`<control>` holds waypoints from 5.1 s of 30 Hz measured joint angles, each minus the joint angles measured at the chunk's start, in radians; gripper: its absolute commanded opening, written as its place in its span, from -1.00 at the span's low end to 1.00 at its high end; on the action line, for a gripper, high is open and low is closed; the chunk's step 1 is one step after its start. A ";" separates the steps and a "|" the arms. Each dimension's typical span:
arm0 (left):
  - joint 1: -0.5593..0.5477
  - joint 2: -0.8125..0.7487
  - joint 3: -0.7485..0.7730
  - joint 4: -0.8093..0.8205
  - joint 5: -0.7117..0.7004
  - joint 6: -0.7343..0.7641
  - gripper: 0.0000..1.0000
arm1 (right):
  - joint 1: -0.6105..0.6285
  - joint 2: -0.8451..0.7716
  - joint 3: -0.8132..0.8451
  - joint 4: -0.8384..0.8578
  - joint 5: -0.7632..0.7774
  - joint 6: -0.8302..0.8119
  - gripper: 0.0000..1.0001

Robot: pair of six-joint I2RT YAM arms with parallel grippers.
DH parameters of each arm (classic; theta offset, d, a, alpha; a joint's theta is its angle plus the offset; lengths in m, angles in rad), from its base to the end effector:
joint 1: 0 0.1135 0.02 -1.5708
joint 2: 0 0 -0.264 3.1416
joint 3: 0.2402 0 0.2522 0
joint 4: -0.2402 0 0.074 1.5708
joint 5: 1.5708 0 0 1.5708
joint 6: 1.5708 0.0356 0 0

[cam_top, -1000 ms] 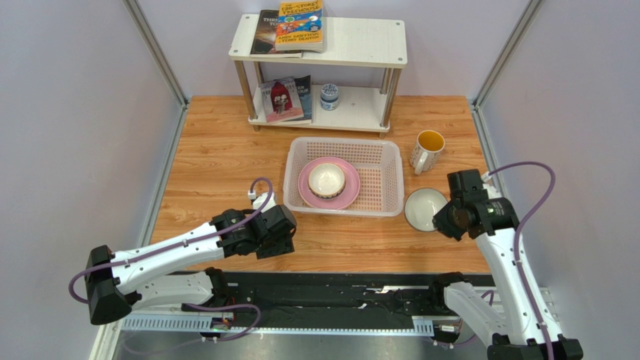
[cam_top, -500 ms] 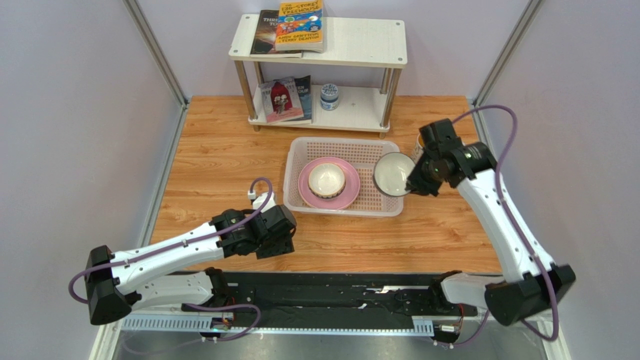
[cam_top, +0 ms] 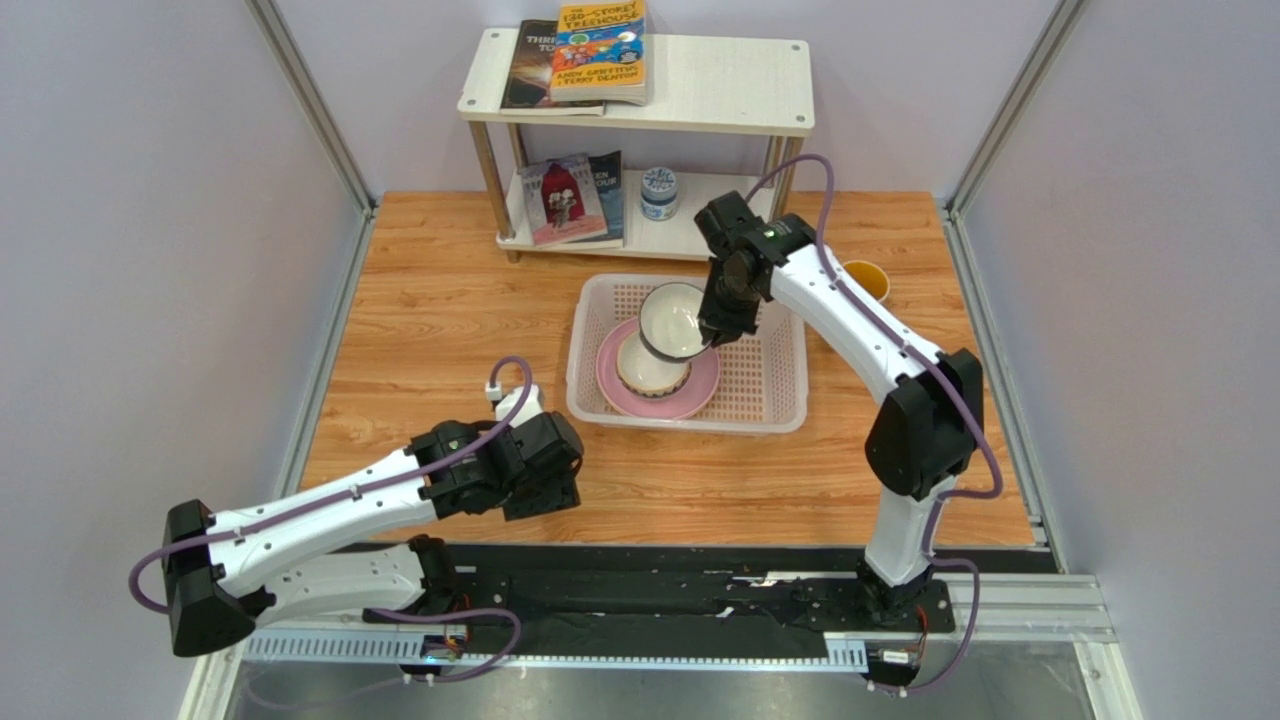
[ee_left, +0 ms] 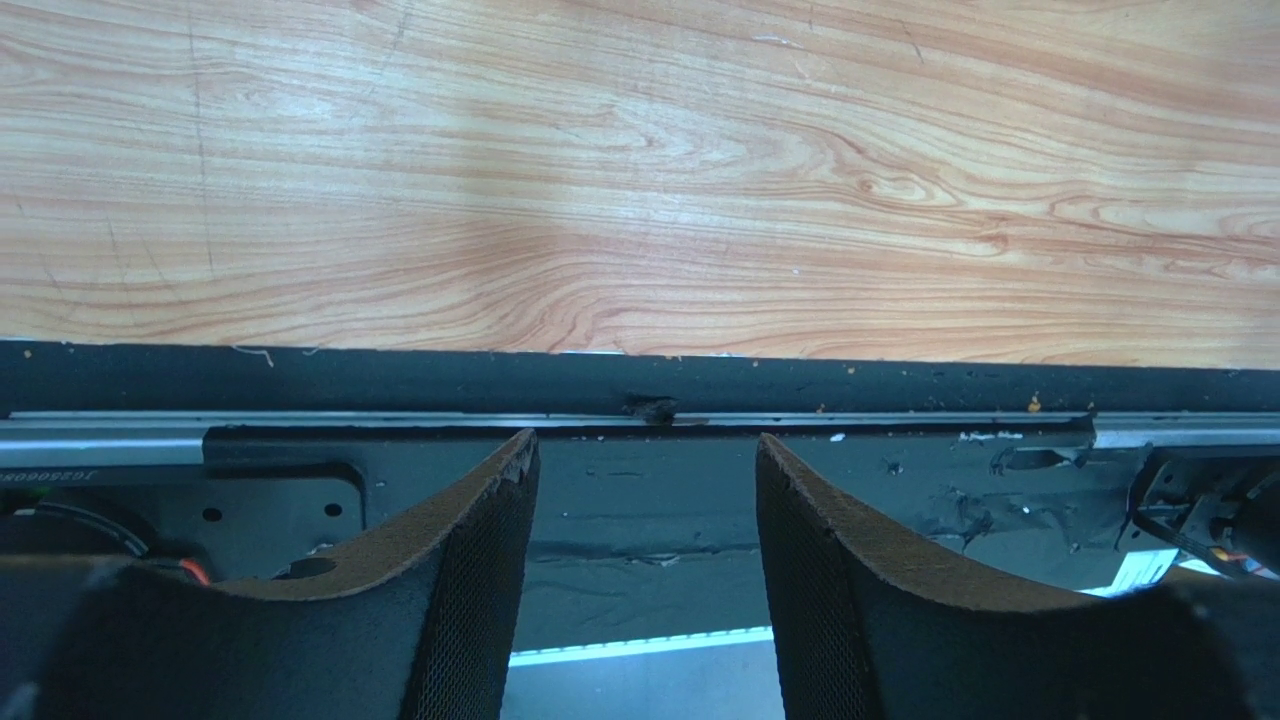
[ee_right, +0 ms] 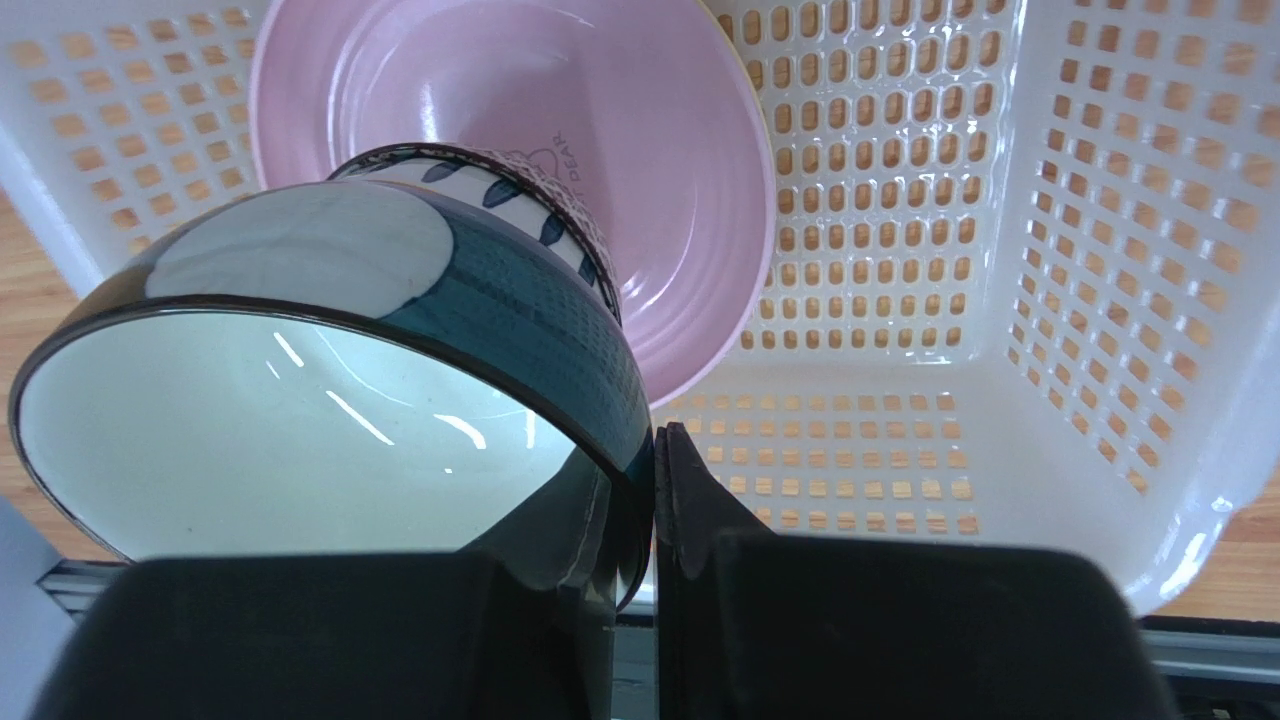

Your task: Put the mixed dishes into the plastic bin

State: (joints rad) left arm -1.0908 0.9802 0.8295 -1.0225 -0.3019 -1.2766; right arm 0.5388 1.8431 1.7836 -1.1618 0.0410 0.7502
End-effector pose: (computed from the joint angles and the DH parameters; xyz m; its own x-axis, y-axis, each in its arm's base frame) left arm 0.0860 -0.1423 0.2558 -0.8831 -0.2825 -0.3746 -0.1773 0.9401 -0.2911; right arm 0.3240 0.1920 0.3102 -0.9313 0.2370 -0.2768 0.1836 0.9613 0.2053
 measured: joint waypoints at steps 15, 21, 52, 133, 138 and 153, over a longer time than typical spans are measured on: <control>0.000 0.048 0.038 -0.006 -0.010 0.005 0.21 | 0.038 0.151 0.025 0.027 -0.027 -0.034 -1.00; 0.000 0.056 0.039 -0.006 -0.011 0.007 0.21 | 0.039 0.149 0.024 0.031 -0.056 -0.032 -1.00; 0.000 0.056 0.033 0.003 -0.011 0.011 0.20 | 0.063 0.071 -0.001 -0.034 -0.096 -0.045 -0.94; 0.000 0.008 -0.019 0.011 -0.011 0.026 0.20 | -0.638 0.105 0.168 -0.086 -0.085 -0.071 0.29; 0.000 -0.010 -0.025 -0.002 -0.014 0.026 0.20 | -0.668 0.145 0.219 -0.090 -0.089 -0.048 0.27; 0.000 0.002 -0.030 -0.005 -0.014 0.026 0.19 | -0.737 0.222 0.072 -0.024 -0.113 -0.027 -0.28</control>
State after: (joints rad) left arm -1.0908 0.9821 0.7994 -1.0279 -0.3161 -1.2510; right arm -0.1986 2.0647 1.8561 -1.1862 -0.0715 0.7227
